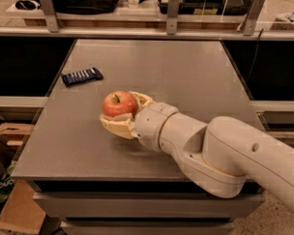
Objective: Move apple near rxbar blueberry
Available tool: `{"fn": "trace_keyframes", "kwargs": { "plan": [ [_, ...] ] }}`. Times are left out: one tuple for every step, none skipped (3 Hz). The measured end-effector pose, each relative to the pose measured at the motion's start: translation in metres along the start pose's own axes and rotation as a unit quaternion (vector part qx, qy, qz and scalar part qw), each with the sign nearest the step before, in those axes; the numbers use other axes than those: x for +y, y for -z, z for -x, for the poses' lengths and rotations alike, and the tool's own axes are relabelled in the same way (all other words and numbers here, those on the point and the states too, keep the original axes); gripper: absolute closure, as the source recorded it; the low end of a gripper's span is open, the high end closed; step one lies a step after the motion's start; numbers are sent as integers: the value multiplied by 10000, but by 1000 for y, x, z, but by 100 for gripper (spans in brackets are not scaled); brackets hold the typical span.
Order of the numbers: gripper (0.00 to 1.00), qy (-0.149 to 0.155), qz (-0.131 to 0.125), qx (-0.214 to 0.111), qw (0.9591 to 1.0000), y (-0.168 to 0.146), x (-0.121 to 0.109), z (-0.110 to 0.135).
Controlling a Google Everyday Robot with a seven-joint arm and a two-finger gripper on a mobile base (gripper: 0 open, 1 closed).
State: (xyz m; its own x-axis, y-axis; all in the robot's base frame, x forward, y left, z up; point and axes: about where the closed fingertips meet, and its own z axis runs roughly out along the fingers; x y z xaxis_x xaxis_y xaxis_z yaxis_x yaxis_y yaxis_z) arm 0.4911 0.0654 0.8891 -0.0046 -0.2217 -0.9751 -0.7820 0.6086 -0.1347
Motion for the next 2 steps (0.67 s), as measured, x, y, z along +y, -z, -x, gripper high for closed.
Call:
{"fn": "trace_keyframes", "kwargs": {
  "plan": [
    [100,3,-11,1,10000,1,0,0],
    [100,49,148,-92,9998,-16,3,2]
  ]
}}
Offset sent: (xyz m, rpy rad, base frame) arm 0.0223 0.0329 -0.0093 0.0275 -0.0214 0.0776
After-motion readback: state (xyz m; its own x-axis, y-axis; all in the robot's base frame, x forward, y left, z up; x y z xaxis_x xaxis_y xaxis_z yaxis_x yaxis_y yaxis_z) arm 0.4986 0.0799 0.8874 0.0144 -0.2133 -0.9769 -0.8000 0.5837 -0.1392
